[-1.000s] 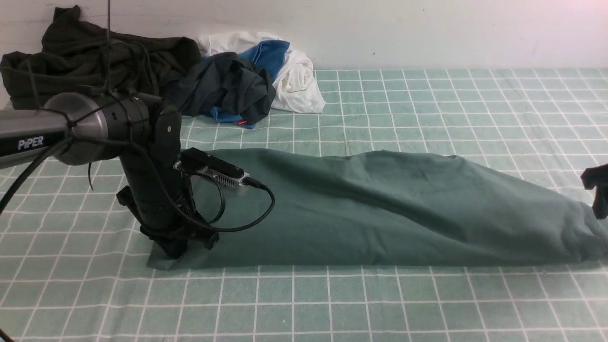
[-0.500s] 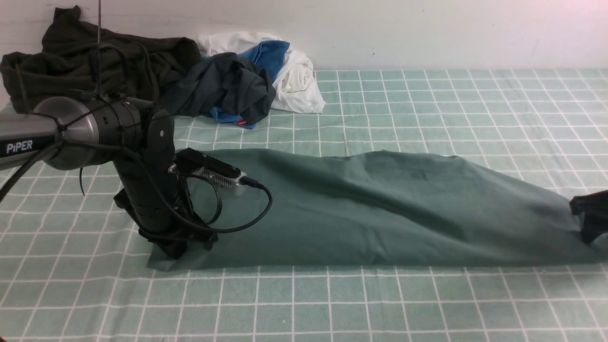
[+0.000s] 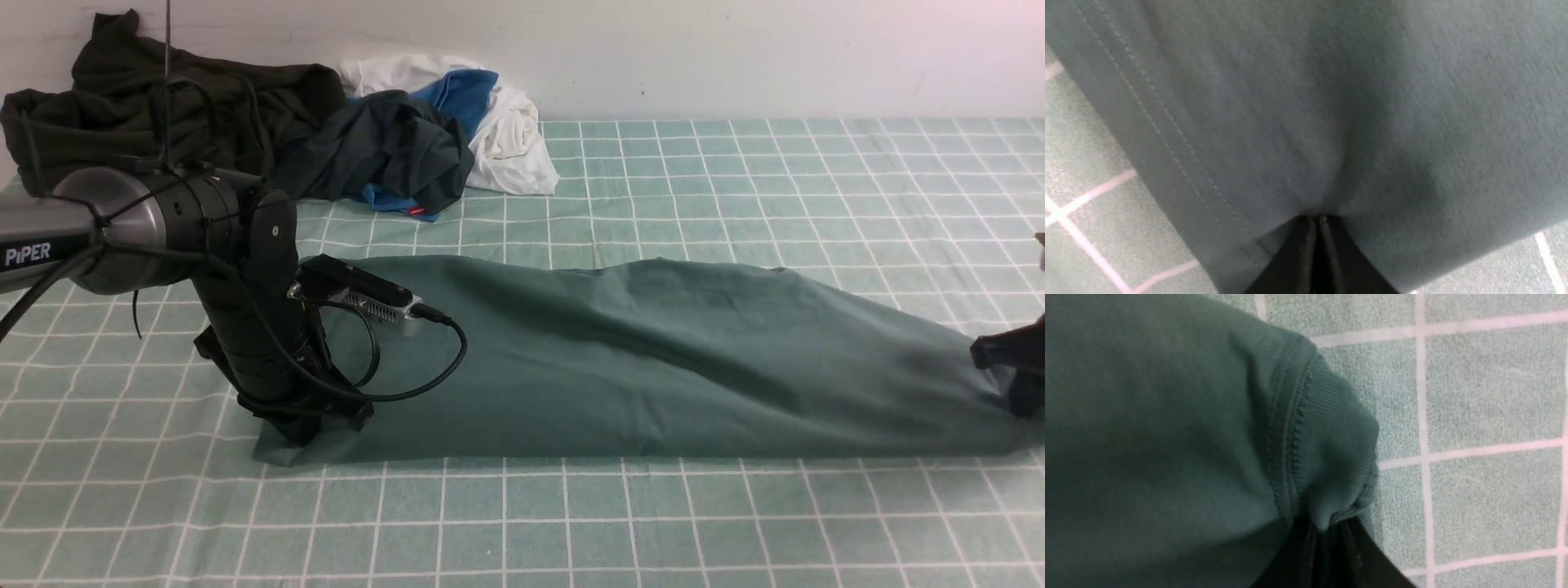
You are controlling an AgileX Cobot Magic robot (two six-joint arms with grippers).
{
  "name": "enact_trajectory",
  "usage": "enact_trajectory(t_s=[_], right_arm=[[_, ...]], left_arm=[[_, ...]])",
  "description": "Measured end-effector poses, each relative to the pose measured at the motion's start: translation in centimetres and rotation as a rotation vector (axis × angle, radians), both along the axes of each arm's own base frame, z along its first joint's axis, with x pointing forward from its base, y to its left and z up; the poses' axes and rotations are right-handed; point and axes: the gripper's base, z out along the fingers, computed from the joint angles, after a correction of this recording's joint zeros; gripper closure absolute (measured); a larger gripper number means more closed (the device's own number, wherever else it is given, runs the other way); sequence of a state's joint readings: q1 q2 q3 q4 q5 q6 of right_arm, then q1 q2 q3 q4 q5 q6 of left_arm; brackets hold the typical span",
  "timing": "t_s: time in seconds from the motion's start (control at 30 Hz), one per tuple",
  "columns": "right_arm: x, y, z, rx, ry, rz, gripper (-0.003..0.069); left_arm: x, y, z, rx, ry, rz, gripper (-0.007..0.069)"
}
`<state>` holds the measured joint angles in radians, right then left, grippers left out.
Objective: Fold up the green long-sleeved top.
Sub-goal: Use the right arm to clamp the right edge of the fabric, then use the right arm to drag the right edge of the fabric to the left and folds it over the left edge
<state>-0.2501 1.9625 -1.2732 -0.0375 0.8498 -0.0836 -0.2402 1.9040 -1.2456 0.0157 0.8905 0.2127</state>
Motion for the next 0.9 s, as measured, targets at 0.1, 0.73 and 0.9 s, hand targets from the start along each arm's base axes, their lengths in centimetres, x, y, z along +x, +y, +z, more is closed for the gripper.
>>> enact_trajectory(t_s=[0.1, 0.73, 0.9], right_arm=[[-0.3, -0.3, 1.6, -0.048, -0.029, 0.007, 0.0627], [-2.0, 24.1, 24.2, 0.05, -0.603, 0.662, 0.0627], [-2.2, 34.3, 21.0, 0.11, -0.555, 0.885, 0.0627]], left_arm=[[-0.5, 0.3, 1.9, 0.006, -0.025, -0.005, 0.0628], [-16.2, 4.3, 23.0, -0.108, -0.505, 0.044, 0.0628], [-20.1, 5.2, 24.8, -0.124, -0.566, 0.048, 0.0628]])
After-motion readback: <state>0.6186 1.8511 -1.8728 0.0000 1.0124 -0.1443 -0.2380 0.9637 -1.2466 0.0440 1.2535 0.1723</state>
